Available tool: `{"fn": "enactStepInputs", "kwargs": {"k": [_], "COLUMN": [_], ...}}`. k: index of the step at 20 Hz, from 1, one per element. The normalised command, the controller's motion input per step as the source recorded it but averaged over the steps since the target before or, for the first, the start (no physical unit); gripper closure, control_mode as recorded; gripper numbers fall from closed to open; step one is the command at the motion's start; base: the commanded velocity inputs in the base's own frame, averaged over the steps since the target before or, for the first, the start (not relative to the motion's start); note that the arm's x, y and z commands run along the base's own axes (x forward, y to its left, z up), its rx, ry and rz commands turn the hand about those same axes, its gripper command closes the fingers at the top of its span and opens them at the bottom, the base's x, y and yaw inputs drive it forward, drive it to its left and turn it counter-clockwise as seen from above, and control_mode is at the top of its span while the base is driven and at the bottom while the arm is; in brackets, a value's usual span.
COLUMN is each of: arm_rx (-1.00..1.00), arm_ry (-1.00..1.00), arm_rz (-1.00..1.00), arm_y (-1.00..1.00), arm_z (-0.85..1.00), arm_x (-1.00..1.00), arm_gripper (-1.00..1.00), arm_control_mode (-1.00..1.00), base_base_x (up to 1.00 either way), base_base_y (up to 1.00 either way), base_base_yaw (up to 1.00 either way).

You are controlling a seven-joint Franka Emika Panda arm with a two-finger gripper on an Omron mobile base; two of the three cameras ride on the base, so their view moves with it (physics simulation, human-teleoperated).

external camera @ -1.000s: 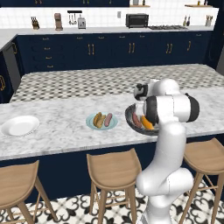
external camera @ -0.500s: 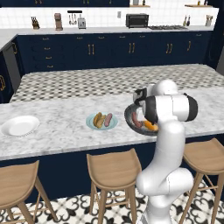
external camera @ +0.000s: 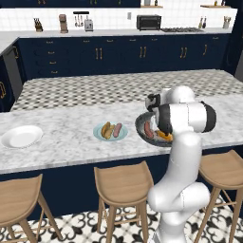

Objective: Place one bun and one sausage from the bowl on each plate.

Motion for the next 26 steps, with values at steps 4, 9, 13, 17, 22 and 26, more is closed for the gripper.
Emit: {"fn": "enactStepInputs", "kwargs": {"k": [4, 9, 13, 17, 22, 26], "arm_rx": [0.03, 0.01, 0.03, 0.0, 0.0, 0.0], "arm_ry": [-0.16, -0.11, 0.0, 0.0, 0.14, 0.06], "arm_rz": [0.0, 0.0, 0.0, 0.0, 0.0, 0.0], "arm_y": [0.05, 0.36, 0.36, 0.38, 0.44, 0.32], "arm_z": [0.98, 1.0, 1.0, 0.99, 0.58, 0.11], "arm_x": [-0.67, -0.75, -0.88, -0.8, -0.53, -0.16], "arm_gripper": [1.0, 1.0, 1.0, 1.0, 1.0, 1.0], "arm_control_mode": [-1.0, -1.0, -1.0, -1.0, -1.0, 1.0], "base_base_x": [0.0, 0.0, 0.0, 0.0, 0.0, -0.06], "base_base_y": [0.0, 0.0, 0.0, 0.0, 0.0, 0.22], "base_base_yaw": [0.0, 0.0, 0.0, 0.0, 0.0, 0.0]}}
